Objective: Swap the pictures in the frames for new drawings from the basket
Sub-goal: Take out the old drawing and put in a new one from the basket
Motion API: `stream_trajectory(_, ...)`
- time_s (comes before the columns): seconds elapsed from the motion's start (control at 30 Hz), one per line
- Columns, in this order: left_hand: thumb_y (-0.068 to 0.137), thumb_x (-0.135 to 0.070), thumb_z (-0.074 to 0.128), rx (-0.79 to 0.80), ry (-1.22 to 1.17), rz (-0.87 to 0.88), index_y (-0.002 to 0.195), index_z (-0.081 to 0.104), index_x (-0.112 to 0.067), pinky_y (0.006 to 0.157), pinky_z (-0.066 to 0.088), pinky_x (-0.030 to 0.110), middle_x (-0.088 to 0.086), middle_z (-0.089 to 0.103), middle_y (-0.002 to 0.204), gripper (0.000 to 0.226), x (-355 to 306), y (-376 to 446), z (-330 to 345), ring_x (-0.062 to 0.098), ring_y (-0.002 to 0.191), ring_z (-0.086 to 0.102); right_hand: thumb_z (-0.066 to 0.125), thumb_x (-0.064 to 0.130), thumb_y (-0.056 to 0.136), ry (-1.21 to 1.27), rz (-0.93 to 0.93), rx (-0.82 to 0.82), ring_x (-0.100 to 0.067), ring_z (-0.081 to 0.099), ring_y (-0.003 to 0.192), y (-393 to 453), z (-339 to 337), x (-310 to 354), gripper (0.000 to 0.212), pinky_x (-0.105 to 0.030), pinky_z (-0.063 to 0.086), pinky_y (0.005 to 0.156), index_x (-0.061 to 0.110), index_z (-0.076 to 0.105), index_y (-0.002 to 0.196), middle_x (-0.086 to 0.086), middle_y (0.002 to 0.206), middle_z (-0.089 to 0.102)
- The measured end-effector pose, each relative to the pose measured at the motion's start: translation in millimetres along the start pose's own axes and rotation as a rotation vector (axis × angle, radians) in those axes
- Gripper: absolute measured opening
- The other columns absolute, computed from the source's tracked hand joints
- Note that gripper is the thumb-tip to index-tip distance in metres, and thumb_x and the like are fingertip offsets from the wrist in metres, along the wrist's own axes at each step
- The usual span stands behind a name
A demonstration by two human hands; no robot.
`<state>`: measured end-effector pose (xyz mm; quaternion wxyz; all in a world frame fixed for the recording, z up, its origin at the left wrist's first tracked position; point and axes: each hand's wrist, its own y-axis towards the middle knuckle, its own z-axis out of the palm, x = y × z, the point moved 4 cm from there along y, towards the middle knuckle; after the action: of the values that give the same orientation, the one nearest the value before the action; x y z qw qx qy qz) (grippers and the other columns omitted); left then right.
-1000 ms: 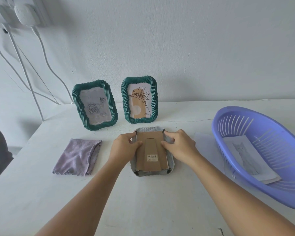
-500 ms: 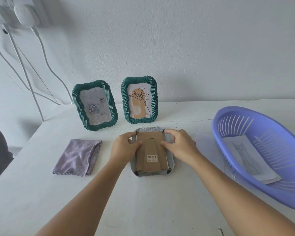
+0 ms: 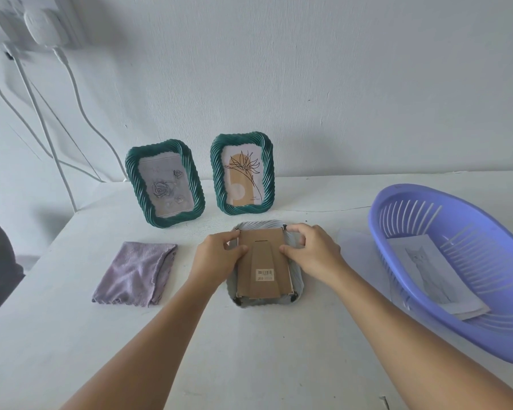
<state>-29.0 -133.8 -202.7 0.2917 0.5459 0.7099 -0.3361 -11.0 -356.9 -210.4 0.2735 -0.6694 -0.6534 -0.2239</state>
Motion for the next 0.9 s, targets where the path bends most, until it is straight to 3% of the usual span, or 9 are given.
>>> stream_trajectory(0.27,0.090,-0.026,0.075,-0.004,-0.035,-0.015,0.136,0.065,-0.019,0.101,0.047,0.047,0.014,0.062,0.129,0.048,-1.1,-0.5,-0.8,0.035,0.118,0.059,0.069,0.047,0.090,0.013,-0.030,-0.008,-0.010,0.052,0.091,0.4,3.8,0.8,0.036,-0.044,0.041,0.102,0.047,0.064,0.126,0.013,0.091,0.045)
stream_trajectory(0.43,0.090,-0.027,0.076,-0.008,-0.028,-0.011,0.136,0.065,-0.020,0.099,0.049,0.046,0.008,0.063,0.127,0.047,-1.7,-0.7,-1.7,0.033,0.117,0.060,0.069,0.049,0.089,0.017,-0.026,-0.040,-0.010,0.053,0.088,-0.3,2.9,-1.3,0.043,-0.042,0.042,0.099,0.042,0.059,0.130,0.011,0.093,0.048)
stream_trajectory(0.57,0.091,-0.027,0.075,-0.008,-0.019,-0.007,0.136,0.065,-0.020,0.098,0.050,0.044,0.003,0.062,0.125,0.047,-1.7,-1.1,-2.1,0.032,0.116,0.061,0.064,0.050,0.093,-0.010,-0.036,0.011,-0.014,0.056,0.099,1.7,4.5,-1.0,0.047,-0.044,0.038,0.105,0.048,0.055,0.138,0.007,0.101,0.050)
stream_trajectory(0.67,0.090,-0.028,0.076,-0.003,-0.012,-0.005,0.136,0.065,-0.021,0.095,0.051,0.041,0.010,0.066,0.124,0.048,1.0,2.0,-1.2,0.031,0.113,0.063,0.059,0.050,0.096,-0.061,-0.043,0.035,-0.019,0.057,0.112,1.9,6.5,-0.9,0.044,-0.045,0.033,0.108,0.051,0.052,0.139,0.003,0.111,0.050)
stream_trajectory(0.8,0.090,-0.028,0.076,0.000,-0.024,0.001,0.135,0.065,-0.021,0.096,0.051,0.042,0.005,0.066,0.120,0.047,3.4,4.6,0.1,0.032,0.113,0.063,0.058,0.052,0.096,-0.066,-0.051,0.034,-0.018,0.057,0.111,1.2,6.7,-1.8,0.045,-0.046,0.034,0.108,0.050,0.051,0.141,0.003,0.110,0.050)
stream_trajectory(0.9,0.090,-0.031,0.074,0.003,-0.006,0.014,0.135,0.066,-0.024,0.080,0.052,0.037,0.009,0.070,0.106,0.046,4.7,4.7,0.4,0.028,0.092,0.064,0.059,0.051,0.095,-0.063,-0.060,0.011,-0.017,0.057,0.112,-0.6,5.6,0.5,0.047,-0.046,0.035,0.108,0.048,0.051,0.142,0.004,0.109,0.050)
